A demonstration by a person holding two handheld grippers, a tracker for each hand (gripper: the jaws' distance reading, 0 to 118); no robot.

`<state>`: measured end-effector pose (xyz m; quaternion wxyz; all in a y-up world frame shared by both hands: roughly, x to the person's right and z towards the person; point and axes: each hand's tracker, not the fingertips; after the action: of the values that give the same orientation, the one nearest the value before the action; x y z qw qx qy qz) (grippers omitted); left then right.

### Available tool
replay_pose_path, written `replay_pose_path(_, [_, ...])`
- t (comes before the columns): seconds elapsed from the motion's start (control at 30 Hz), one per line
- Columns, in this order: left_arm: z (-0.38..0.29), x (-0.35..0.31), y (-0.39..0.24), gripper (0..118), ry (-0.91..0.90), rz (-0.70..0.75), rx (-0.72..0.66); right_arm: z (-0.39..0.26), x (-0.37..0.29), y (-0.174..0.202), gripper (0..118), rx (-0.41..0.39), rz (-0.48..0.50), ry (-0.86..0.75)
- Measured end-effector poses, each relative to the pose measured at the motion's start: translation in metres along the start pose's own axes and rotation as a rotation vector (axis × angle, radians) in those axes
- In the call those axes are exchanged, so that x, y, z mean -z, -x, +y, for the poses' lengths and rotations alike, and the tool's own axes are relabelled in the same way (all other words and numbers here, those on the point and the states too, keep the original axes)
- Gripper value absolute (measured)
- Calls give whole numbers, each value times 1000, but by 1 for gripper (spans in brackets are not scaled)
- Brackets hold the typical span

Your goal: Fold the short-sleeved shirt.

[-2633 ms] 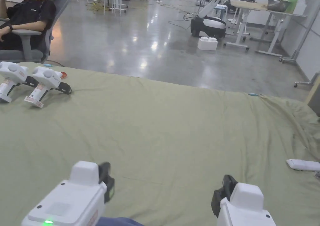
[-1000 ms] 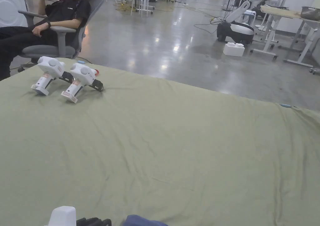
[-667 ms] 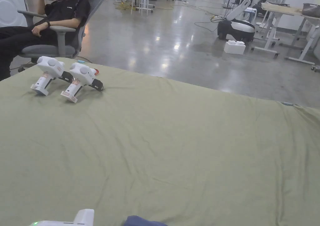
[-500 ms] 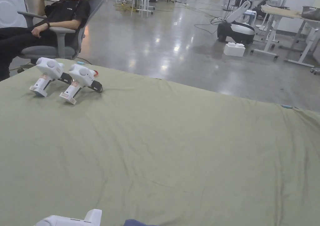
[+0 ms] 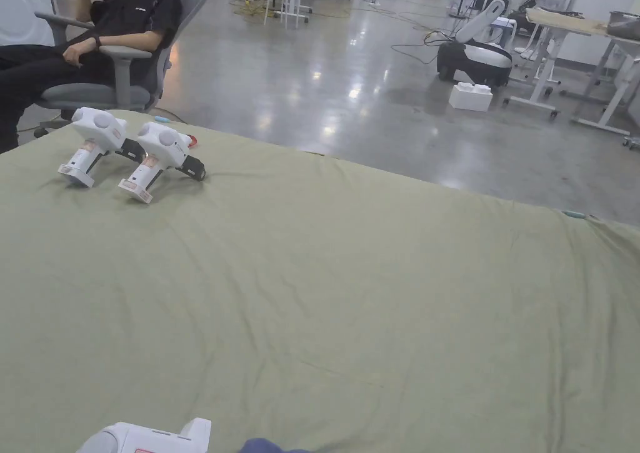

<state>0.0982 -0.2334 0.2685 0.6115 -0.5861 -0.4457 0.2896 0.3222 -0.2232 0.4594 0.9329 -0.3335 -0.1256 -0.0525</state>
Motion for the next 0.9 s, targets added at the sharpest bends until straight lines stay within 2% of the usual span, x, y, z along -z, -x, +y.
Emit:
replay_pose_path(0.17, [11, -35, -22, 22, -24, 30, 77, 27, -12, -1, 0, -56, -40, -112])
replay_pose_path(0.2, [24, -51, -2, 22, -38, 39, 86, 34, -14, -3, 0, -61, -42, -136])
replay_pose_path(0.3, [34, -92, -10, 21, -89, 76, 111, 63, -22, -12, 0, -77, -55, -205])
replay_pose_path(0.47, [65, -170, -2, 21, -177, 150, 113, 111, -34, -35, 0, -67, -78, -303])
replay_pose_path(0.63, [94, -247, 18, 21, -227, 352, 110, 151, -54, -71, 0, -36, -137, -407])
replay_pose_path(0.9, [116, -327, 38, 21, -331, 520, 35, 169, -79, -118, 0, 2, -220, -433])
